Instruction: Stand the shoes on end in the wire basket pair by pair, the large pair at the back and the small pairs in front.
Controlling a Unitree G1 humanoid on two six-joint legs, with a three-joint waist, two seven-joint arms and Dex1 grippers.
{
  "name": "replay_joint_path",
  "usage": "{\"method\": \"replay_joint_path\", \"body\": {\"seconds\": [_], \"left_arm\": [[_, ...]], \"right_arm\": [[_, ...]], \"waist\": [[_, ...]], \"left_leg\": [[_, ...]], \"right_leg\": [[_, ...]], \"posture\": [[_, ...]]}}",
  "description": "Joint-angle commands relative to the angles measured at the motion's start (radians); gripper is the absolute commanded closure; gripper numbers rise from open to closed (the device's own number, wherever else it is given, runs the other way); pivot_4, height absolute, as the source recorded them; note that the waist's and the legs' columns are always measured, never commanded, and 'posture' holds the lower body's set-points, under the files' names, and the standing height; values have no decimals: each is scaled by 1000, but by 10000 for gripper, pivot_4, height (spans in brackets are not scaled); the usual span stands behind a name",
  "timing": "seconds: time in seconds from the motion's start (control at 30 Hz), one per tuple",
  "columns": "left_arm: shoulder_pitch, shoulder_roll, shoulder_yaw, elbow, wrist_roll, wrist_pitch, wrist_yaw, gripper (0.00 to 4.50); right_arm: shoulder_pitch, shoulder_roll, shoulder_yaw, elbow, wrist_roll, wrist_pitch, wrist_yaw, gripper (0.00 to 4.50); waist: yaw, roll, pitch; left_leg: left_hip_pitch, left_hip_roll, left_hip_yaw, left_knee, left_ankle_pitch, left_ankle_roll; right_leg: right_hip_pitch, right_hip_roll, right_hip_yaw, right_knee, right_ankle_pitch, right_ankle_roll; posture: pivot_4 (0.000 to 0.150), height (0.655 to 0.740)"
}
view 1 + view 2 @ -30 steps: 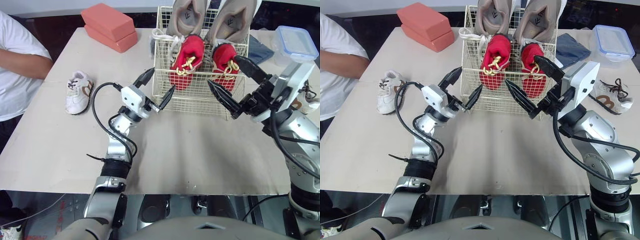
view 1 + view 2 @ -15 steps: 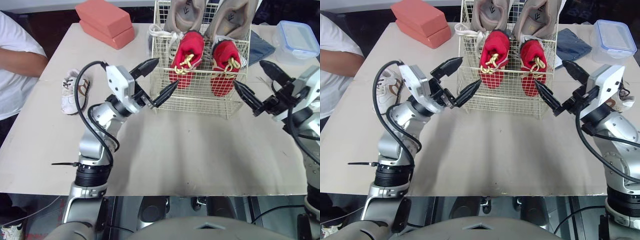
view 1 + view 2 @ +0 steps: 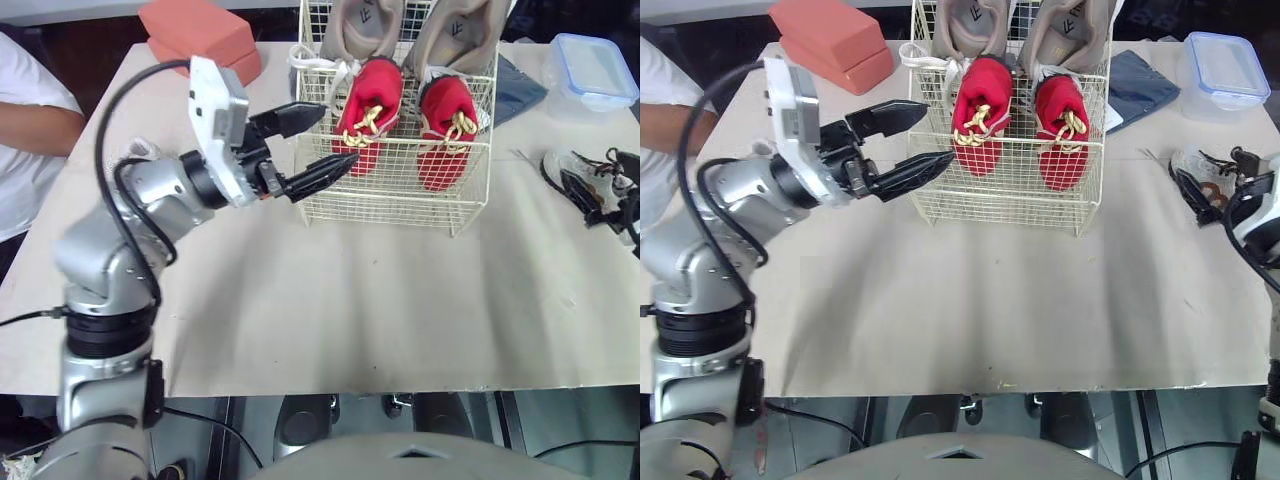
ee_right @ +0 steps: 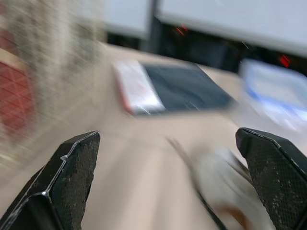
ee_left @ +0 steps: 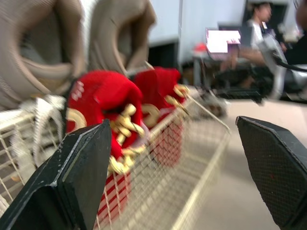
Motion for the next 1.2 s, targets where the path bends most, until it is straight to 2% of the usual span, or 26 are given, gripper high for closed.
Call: {"method": "replay_joint_path", "body": {"seconds": [0.03,0.23,0.53,0.77,0.8,0.87,1.0,1.1,1.2], "left_arm": [[-24,85,55,-63,-98,89,-55,105],[-35,143,85,-76,-154,157,-50,105],[-48,145,111,-111,-244,218,9,105],[-26,179,138,-143,-313,266,49,105],[-23,183,143,-146,-320,270,53,0],[-17,189,148,-152,-335,273,59,0],[-11,197,145,-158,-331,263,49,0],[-21,188,136,-153,-326,243,13,0],[-33,180,118,-145,-310,221,-28,0]], "right_arm": [[-10,-63,-80,116,16,-51,94,0],[-59,-164,-94,407,5,-115,264,0],[-355,-259,62,947,-147,-243,406,0],[-525,-264,146,1158,-243,-321,446,0],[-535,-266,150,1173,-251,-331,447,5196],[-547,-269,154,1194,-263,-352,446,11222],[-546,-271,152,1216,-276,-386,448,31726],[-530,-272,136,1206,-267,-410,448,44385],[-514,-284,115,1187,-250,-429,454,44385]], "waist": [[-1,1,2],[0,1,4],[-4,0,6],[-7,0,6],[-6,0,6],[-4,0,6],[-5,0,6],[-3,0,6],[-2,0,6]], "left_leg": [[0,0,0,0,0,0],[1,0,1,0,0,0],[6,1,8,-1,0,-1],[9,1,11,-1,1,-1],[9,1,11,-1,1,-1],[9,2,11,-1,1,-1],[9,1,12,0,1,-1],[9,1,12,0,1,-2],[9,1,12,0,1,-2]], "right_leg": [[0,0,0,0,0,0],[0,0,2,1,0,0],[0,1,9,2,0,0],[0,1,12,3,0,0],[0,1,12,3,0,0],[0,1,12,3,0,0],[0,1,12,3,0,0],[0,1,12,4,0,0],[0,1,12,4,0,0]], "posture": [[1500,6860],[1500,6860],[1500,6860],[1500,6860],[1500,6860],[1500,6860],[1500,6860],[1500,6860],[1500,6860]]}}
